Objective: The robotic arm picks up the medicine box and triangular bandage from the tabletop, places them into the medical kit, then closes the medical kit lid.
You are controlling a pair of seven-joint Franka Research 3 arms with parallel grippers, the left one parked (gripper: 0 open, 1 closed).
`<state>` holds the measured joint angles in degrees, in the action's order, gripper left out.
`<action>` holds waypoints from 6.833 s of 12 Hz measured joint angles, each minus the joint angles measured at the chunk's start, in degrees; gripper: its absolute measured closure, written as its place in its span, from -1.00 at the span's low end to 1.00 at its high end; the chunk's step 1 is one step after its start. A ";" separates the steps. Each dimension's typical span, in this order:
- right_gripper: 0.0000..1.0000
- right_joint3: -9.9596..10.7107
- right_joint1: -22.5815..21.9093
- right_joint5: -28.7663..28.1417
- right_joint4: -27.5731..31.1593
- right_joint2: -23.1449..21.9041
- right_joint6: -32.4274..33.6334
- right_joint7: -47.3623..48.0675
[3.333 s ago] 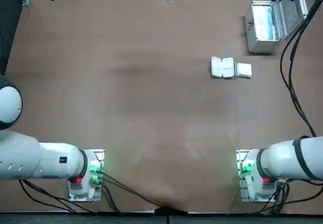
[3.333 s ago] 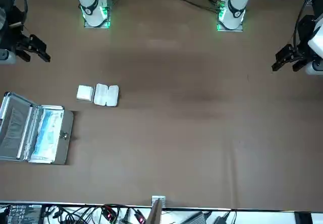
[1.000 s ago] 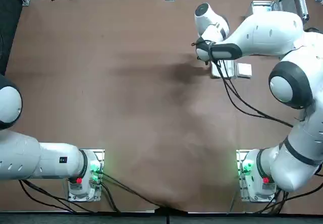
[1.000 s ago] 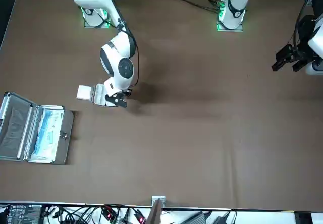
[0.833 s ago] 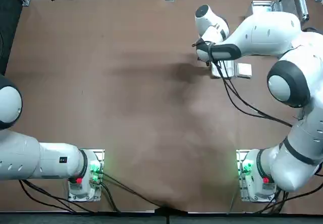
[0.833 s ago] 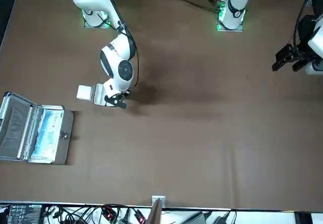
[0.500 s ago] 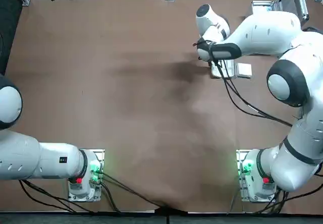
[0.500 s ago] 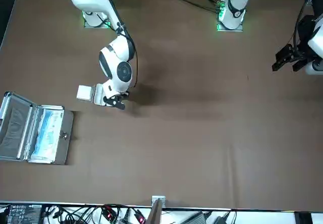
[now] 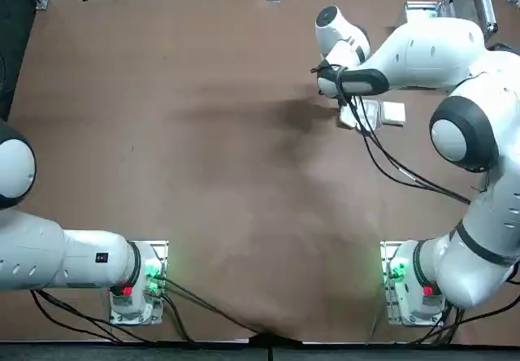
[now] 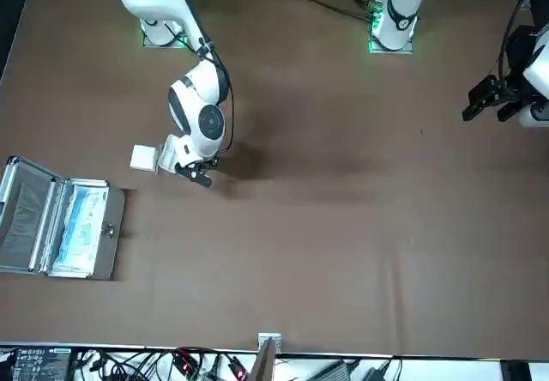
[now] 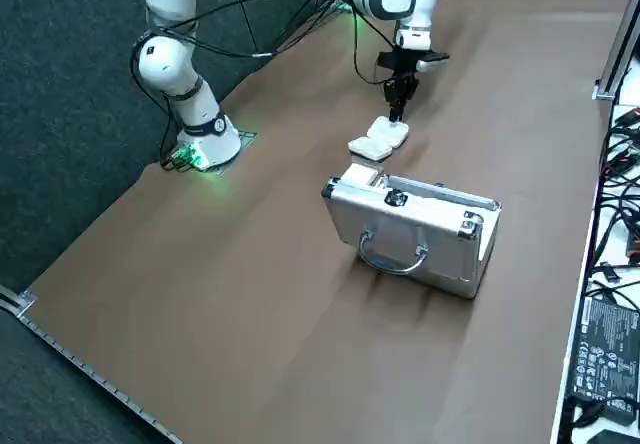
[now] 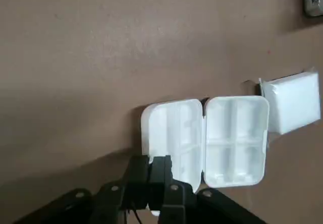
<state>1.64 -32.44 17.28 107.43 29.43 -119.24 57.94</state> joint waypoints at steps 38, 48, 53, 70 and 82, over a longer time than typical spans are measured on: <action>0.95 10.95 6.53 45.24 -15.17 5.10 26.83 -25.59; 0.93 10.96 8.52 45.22 -13.71 8.74 22.61 -17.48; 0.90 10.96 8.80 43.21 -13.70 9.07 20.00 -16.85; 0.13 10.95 10.54 43.01 -13.13 10.03 17.19 -16.53; 0.16 10.98 15.25 29.26 -13.59 4.50 10.03 -18.86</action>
<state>12.63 -17.19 46.54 93.84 33.94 -109.21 39.08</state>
